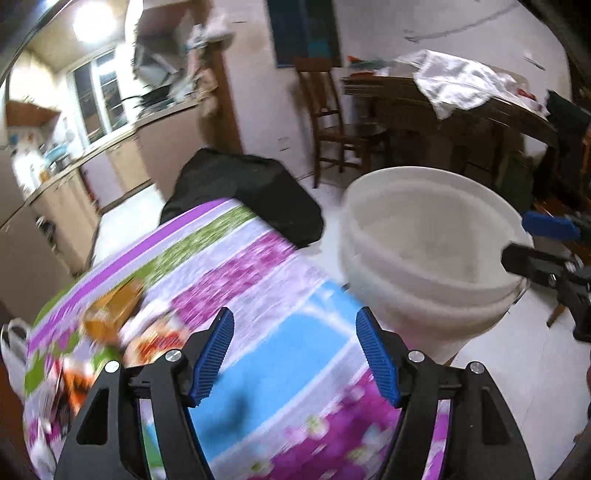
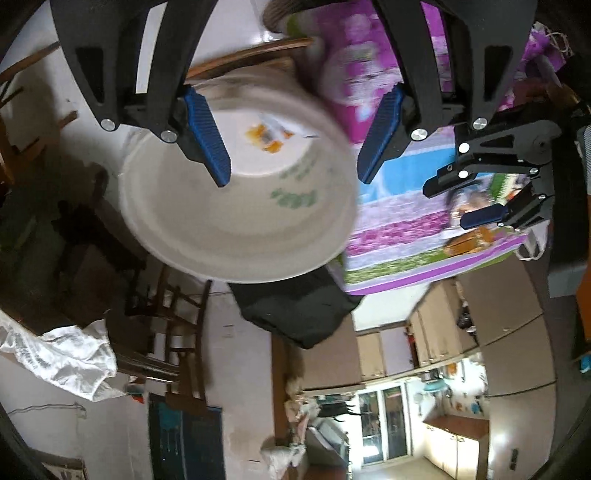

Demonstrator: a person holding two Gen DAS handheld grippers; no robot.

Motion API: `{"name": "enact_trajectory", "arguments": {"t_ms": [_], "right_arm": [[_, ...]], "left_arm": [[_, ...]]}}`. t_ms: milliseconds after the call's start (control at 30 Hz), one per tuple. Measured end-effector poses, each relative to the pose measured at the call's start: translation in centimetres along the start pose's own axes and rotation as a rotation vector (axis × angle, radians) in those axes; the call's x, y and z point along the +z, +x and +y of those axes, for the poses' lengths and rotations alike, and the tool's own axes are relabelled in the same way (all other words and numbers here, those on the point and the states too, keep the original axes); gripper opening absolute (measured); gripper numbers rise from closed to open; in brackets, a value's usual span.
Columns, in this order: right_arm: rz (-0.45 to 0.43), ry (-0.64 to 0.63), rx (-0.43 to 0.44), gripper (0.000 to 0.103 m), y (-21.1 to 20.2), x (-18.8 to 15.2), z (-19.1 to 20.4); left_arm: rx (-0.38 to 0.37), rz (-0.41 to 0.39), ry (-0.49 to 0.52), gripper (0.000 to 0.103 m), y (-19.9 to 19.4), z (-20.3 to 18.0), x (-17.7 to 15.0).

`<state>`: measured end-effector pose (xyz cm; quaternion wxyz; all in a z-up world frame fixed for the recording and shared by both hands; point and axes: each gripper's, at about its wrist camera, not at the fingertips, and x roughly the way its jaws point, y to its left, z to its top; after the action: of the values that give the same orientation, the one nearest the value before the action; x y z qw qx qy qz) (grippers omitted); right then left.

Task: Collect trash
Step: 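Move both open tools back over the table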

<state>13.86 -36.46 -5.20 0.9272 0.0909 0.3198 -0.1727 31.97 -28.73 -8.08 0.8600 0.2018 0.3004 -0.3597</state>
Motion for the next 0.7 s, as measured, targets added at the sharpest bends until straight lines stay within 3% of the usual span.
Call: {"name": "enact_trajectory", "arguments": {"t_ms": [333, 700], "right_arm": [[-0.039, -0.022, 0.108, 0.068, 0.4, -2.3, 7.5], [-0.002, -0.106, 0.224, 0.068, 2.6, -4.0, 15.3]], "left_arm": [[0.163, 0.011, -0.212, 0.069, -4.8, 8.2, -6.2], [0.359, 0.047, -0.409, 0.069, -10.0, 15.8, -13.4]]}}
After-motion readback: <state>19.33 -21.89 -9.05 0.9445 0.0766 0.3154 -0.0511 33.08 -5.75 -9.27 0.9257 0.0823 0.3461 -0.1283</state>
